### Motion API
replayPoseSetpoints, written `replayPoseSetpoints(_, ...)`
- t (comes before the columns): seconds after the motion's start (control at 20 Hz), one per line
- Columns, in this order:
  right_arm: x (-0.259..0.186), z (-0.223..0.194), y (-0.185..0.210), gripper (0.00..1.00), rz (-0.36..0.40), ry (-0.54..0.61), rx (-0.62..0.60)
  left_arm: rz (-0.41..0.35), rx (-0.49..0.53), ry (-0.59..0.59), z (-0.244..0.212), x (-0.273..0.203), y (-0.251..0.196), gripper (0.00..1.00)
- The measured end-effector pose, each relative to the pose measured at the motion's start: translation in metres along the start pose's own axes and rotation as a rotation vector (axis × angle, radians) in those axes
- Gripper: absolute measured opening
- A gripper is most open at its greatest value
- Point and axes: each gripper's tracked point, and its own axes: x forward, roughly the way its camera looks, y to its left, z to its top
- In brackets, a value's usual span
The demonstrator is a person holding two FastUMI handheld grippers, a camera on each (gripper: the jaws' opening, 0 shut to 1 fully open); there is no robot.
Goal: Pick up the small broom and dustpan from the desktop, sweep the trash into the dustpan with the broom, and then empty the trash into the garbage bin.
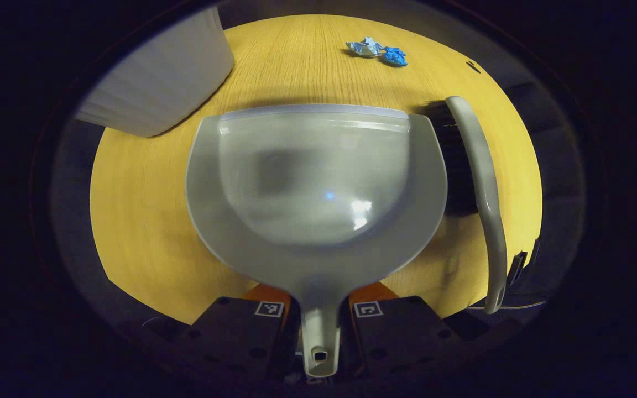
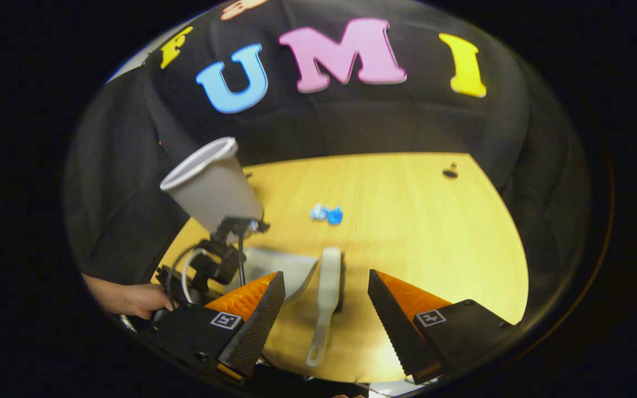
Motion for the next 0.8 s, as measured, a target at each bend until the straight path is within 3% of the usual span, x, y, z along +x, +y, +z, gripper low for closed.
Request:
replayPoseSetpoints(0.1, 0.010, -0.041, 0.010, 0.99, -0.013, 0.130, 0.029, -0.020, 0.008, -0.021, 0.001, 0.001, 0.000, 0.30)
replayPoseSetpoints(0.3, 0.044, -0.098, -0.012, 0.99, -0.122, 0.383, -0.125, -0.054, 0.038, -0.079, -0.002, 0.002, 0.001, 0.30)
replayPoseSetpoints(0.4, 0.053, -0.117, -0.018, 0.99, -0.146, 0.488, -0.111, -0.059, 0.057, -0.090, -0.004, 0.003, 0.003, 0.30)
replayPoseSetpoints(0.55, 0.067, -0.123, -0.024, 1.00, -0.178, 0.539, -0.072, -0.071, 0.063, -0.105, -0.006, 0.001, 0.004, 0.30)
replayPoseSetpoints(0.6, 0.072, -0.123, -0.023, 0.89, -0.177, 0.550, -0.056, -0.077, 0.064, -0.109, -0.006, 0.001, 0.004, 0.30)
replayPoseSetpoints(0.65, 0.076, -0.122, -0.022, 0.89, -0.180, 0.561, -0.042, -0.083, 0.066, -0.110, -0.007, 0.001, 0.004, 0.30)
replayPoseSetpoints(0.7, 0.080, -0.123, -0.023, 0.96, -0.194, 0.579, -0.033, -0.090, 0.066, -0.106, -0.006, 0.002, 0.004, 0.30)
replayPoseSetpoints(0.75, 0.085, -0.118, -0.025, 0.84, -0.207, 0.566, -0.036, -0.096, 0.064, -0.106, -0.006, 0.002, 0.004, 0.30)
replayPoseSetpoints(0.8, 0.088, -0.117, -0.023, 0.59, -0.201, 0.576, -0.036, -0.099, 0.064, -0.105, -0.006, 0.003, 0.004, 0.30)
